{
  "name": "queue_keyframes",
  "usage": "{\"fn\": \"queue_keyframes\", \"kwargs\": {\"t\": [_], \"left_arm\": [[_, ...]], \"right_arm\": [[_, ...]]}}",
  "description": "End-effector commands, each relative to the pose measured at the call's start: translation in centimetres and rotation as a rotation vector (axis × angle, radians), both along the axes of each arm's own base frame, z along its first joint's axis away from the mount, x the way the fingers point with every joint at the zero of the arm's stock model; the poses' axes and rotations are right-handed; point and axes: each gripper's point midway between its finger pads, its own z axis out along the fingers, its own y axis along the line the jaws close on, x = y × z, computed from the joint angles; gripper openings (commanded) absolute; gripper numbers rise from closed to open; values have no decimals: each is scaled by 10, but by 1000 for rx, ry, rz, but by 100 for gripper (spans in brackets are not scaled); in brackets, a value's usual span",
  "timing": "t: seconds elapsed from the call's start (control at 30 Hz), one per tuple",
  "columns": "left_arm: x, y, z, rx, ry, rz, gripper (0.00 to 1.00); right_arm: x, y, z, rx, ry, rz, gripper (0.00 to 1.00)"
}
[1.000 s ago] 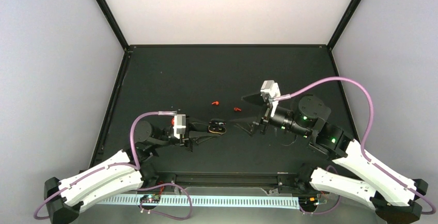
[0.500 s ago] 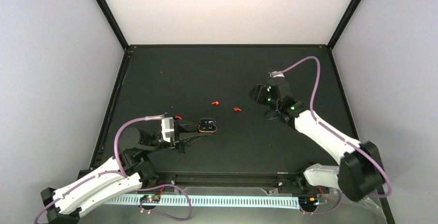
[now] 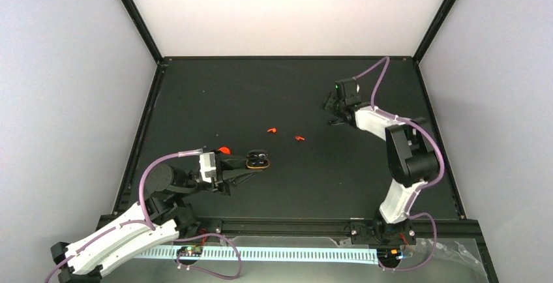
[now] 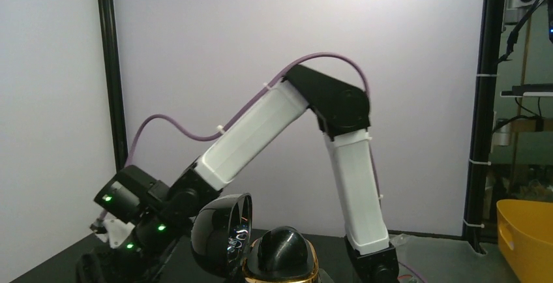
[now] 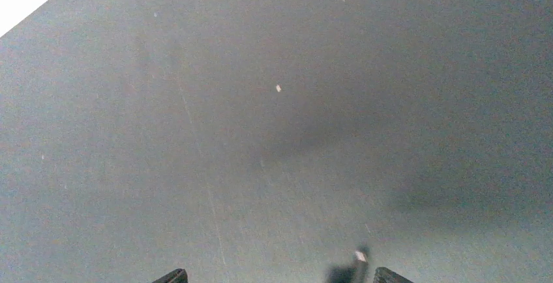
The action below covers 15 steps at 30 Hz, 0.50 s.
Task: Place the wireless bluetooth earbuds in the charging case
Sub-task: Pick up the earbud from the center of the board.
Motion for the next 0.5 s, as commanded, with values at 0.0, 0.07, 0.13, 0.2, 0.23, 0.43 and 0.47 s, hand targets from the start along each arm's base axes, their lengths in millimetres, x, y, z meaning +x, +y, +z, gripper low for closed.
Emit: {"fn": "queue_keyframes", "kwargs": {"t": [0.0, 0.07, 0.13, 0.2, 0.23, 0.43, 0.47], "left_arm": [[1, 2, -1, 4, -12, 17, 2], [1, 2, -1, 5, -10, 20, 2], [2, 2, -2, 7, -9, 24, 2], [2, 2, -2, 9, -8, 24, 2], [3, 2, -3, 9, -8, 25, 2], [3, 1, -3, 0, -4, 21, 2], [3, 1, -2, -1, -3, 19, 2]], "right_arm": [[41, 9, 9, -4, -54, 56, 74], [51, 10, -6, -14, -11, 71, 74], [57, 12, -17, -19, 20, 90, 74], [60, 14, -25, -23, 42, 102, 74], [59, 14, -29, -22, 53, 107, 74], [44, 16, -45, 2, 102, 120, 73], [40, 15, -47, 5, 106, 118, 73]]}}
